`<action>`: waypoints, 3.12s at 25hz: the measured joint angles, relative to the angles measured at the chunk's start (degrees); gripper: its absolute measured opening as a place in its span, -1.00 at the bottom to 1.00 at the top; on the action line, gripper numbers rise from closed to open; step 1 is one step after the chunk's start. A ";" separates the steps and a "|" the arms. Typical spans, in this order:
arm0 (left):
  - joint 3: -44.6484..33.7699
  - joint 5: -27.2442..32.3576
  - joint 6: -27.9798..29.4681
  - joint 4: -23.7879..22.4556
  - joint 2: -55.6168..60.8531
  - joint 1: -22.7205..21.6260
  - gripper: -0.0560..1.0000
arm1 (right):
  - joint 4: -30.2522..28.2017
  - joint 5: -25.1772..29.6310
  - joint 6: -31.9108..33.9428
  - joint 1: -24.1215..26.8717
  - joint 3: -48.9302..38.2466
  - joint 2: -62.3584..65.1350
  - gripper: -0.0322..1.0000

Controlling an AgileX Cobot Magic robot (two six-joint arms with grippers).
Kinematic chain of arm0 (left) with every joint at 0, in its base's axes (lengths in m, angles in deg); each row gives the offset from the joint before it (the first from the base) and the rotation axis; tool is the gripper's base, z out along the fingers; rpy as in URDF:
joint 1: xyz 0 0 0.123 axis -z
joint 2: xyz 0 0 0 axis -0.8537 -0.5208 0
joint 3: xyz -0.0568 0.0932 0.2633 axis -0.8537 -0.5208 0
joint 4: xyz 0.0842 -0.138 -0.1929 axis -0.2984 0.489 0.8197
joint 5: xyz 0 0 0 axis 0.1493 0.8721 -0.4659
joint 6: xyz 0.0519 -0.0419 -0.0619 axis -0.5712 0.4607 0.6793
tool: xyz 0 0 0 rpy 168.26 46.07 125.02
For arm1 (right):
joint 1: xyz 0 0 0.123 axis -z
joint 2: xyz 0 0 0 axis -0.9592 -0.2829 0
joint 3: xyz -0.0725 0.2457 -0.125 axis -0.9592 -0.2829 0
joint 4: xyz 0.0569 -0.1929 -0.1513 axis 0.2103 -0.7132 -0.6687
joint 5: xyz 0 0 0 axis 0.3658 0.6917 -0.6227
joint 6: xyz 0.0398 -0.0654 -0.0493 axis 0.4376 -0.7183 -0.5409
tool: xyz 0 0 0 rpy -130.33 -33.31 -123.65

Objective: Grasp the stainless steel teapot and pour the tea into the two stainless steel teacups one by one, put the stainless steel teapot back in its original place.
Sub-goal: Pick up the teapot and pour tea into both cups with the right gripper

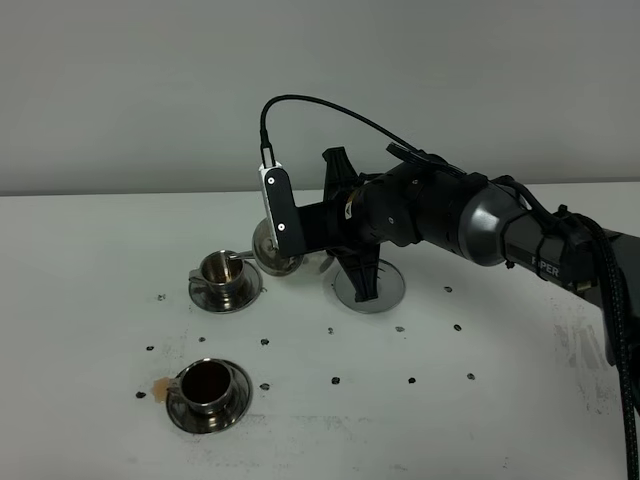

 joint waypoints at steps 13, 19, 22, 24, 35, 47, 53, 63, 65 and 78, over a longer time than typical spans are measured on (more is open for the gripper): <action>0.00 0.00 0.05 0.00 0.00 0.00 0.02 | -1.36 -2.14 -1.52 0.00 0.00 0.00 -0.77; 0.00 0.00 0.05 0.00 0.00 0.00 0.02 | -2.29 -2.41 -1.52 0.00 0.00 0.00 -0.77; 0.00 0.00 0.05 0.00 0.00 0.00 0.02 | -2.86 -2.47 -1.53 0.00 0.00 0.00 -0.77; 0.00 0.00 0.05 0.00 0.00 0.00 0.02 | -3.16 -2.47 -1.89 0.00 0.00 0.00 -0.77; 0.00 0.00 0.05 0.00 0.00 0.00 0.02 | -5.58 -2.70 -2.99 -0.38 0.00 -1.48 -0.77; 0.00 0.00 0.05 0.00 0.00 0.00 0.02 | -9.66 -4.17 -2.99 -0.55 0.00 -1.50 -0.77; 0.00 0.00 0.00 0.00 0.00 0.00 0.02 | -11.16 -4.87 -2.83 -0.55 1.04 -1.50 -0.77; 0.00 0.00 0.00 0.00 0.00 0.00 0.02 | -12.65 -4.88 -2.88 -0.55 1.11 -1.50 -0.77; 0.00 0.00 0.00 0.00 0.00 0.00 0.02 | -13.02 -4.88 -2.94 -0.64 1.11 -1.50 -0.77; 0.00 0.00 0.00 0.00 0.00 0.00 0.02 | -17.14 -4.70 -2.98 -1.67 1.11 -1.50 -0.77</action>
